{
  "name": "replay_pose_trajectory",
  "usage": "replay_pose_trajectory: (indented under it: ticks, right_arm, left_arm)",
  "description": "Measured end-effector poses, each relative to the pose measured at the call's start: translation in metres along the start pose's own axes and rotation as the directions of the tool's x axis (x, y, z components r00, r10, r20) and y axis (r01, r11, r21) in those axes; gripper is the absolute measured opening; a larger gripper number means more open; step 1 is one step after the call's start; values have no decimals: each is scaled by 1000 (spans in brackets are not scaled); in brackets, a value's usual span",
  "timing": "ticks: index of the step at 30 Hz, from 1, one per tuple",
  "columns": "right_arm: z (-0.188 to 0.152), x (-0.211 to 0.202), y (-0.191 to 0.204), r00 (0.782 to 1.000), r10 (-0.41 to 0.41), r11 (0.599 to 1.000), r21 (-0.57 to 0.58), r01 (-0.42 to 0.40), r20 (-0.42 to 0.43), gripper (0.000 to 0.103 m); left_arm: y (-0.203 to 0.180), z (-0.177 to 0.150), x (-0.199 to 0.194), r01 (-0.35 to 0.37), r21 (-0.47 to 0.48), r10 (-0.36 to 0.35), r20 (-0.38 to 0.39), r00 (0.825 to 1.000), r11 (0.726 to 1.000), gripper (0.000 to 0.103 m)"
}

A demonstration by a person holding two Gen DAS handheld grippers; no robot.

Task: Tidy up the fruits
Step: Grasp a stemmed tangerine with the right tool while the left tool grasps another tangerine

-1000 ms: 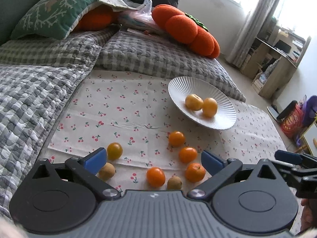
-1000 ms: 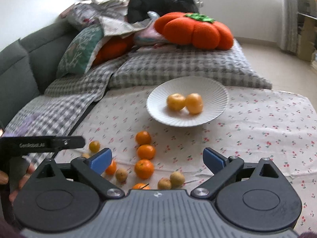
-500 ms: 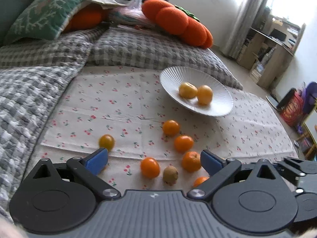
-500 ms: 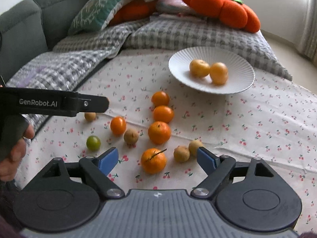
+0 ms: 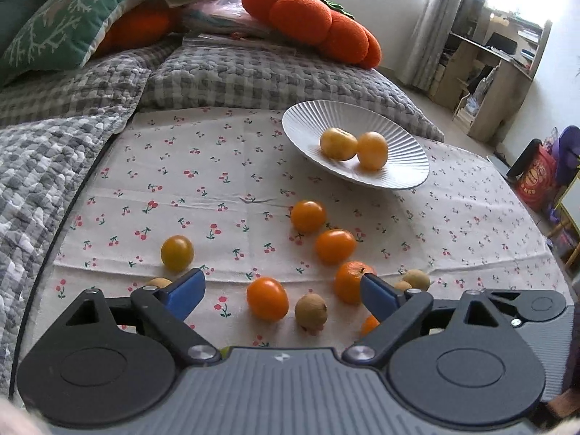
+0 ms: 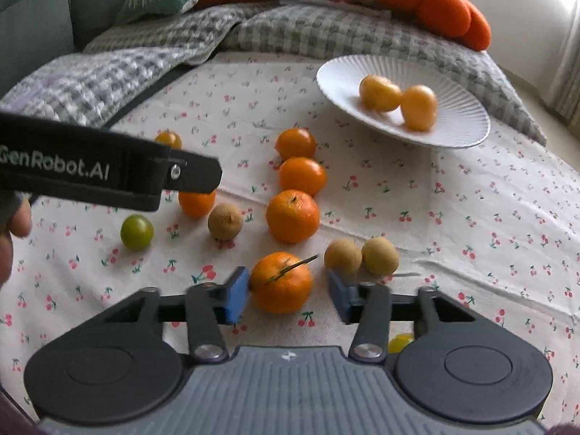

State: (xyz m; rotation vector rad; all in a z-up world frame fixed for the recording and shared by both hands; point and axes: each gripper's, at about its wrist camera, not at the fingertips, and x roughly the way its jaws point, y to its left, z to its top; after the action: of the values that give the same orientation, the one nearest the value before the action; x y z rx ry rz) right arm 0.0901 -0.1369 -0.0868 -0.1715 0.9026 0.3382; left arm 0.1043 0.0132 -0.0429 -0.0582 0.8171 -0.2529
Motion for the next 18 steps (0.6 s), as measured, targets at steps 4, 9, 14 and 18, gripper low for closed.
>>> replay_pose_trajectory:
  ticks: [4, 9, 14, 18]
  right_arm:
    - [0, -5, 0, 1000, 19, 1000, 2, -19, 8, 34]
    - [7, -19, -3, 998, 47, 999, 5, -47, 29, 34]
    - [17, -37, -29, 998, 6, 996, 85, -11, 66, 34]
    - [23, -46, -54, 994, -39, 985, 170, 21, 103, 34]
  left_arm:
    - [0, 0, 0, 16, 4, -16, -3, 1000, 1000, 88]
    - [1, 1, 2, 17, 1, -17, 0, 1000, 1000, 88]
    - [1, 0, 5, 18, 1, -18, -5, 1000, 1000, 84]
    - [-7, -2, 7, 32, 41, -32, 6, 999, 999, 82]
